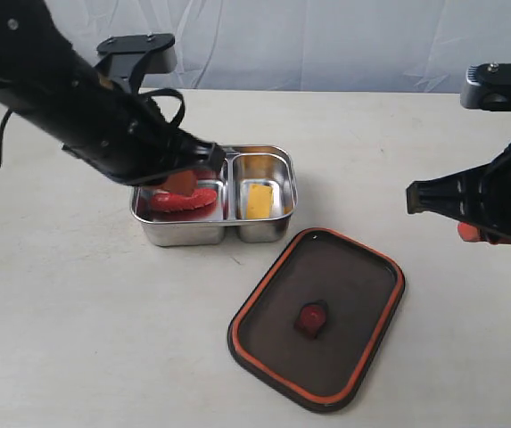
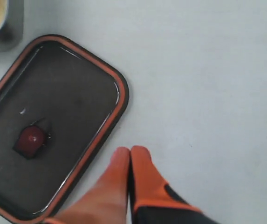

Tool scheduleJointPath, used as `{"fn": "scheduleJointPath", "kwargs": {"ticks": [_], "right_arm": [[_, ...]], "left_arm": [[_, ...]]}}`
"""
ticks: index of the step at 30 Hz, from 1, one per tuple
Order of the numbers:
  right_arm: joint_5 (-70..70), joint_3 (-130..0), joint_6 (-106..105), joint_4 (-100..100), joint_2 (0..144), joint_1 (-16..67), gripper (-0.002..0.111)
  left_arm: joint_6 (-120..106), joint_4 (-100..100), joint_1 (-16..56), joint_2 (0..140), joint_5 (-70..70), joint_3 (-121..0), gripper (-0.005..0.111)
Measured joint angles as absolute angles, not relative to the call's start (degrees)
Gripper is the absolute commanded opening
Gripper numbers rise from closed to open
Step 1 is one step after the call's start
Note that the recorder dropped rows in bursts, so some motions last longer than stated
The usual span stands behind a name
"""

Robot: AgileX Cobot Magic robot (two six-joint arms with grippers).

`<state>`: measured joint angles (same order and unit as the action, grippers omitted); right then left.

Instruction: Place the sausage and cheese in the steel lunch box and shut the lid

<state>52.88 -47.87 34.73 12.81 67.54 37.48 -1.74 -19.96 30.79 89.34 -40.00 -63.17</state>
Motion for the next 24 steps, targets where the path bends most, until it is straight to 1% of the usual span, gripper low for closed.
{"fn": "scheduleJointPath", "kwargs": {"ticks": [3, 4, 6, 7, 14, 24], "right_arm": [[52.44, -47.87, 28.69, 8.78, 71.04, 33.09, 0.021], [52.24, -47.87, 26.79, 7.39, 72.53, 31.78, 0.032], [51.47, -47.87, 23.46, 5.17, 75.42, 29.90, 0.044], [50.77, -47.77, 21.79, 4.20, 77.10, 29.17, 0.047], [42.15, -47.79, 17.77, 0.00, 87.62, 28.34, 0.048], [32.88, -47.79, 17.57, -0.56, 99.07, 28.25, 0.048]], "left_arm": [[-1.74, -19.96, 30.79, 85.64, -39.31, -57.70, 0.000], [-1.74, -19.96, 30.79, 84.54, -38.65, -55.94, 0.000], [-1.66, -19.96, 30.79, 82.67, -38.01, -52.94, 0.000], [-1.66, -19.96, 30.79, 81.68, -37.57, -51.36, 0.000], [-1.66, -22.59, 30.79, 77.08, -35.85, -43.68, 0.000], [-1.92, -23.96, 30.79, 75.61, -35.02, -41.39, 0.000]]}}
